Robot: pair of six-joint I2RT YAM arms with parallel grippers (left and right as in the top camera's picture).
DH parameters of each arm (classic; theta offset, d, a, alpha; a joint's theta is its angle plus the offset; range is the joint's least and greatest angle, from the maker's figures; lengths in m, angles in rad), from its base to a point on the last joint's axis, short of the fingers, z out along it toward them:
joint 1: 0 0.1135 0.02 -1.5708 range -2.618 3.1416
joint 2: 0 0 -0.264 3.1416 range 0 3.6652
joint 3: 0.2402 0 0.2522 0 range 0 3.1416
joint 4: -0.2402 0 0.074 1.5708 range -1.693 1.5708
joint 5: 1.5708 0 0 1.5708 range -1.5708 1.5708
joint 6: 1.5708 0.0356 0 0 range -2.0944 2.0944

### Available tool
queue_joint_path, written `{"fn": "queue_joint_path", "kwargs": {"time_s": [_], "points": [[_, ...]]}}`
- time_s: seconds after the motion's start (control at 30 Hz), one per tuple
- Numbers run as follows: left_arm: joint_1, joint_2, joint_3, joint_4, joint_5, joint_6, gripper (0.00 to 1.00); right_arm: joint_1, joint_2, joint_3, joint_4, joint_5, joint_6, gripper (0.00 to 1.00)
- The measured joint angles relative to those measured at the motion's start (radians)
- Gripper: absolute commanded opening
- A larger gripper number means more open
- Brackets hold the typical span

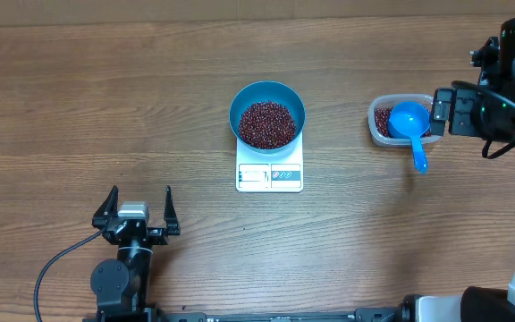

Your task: Scoop item into bowl and weigh 150g on scale

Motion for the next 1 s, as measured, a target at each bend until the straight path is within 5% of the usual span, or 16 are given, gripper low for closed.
{"fn": "queue_joint_path", "kwargs": {"time_s": [0.77, 1.0], "points": [[0.0, 0.0, 0.0, 0.0, 0.0, 0.0, 1.0, 0.0, 0.0, 0.0, 0.003, 0.0, 0.0, 1.0], [0.0, 0.0, 0.0, 0.0, 0.0, 0.0, 1.0, 0.0, 0.0, 0.0, 0.132, -0.039, 0.0, 1.0]]}}
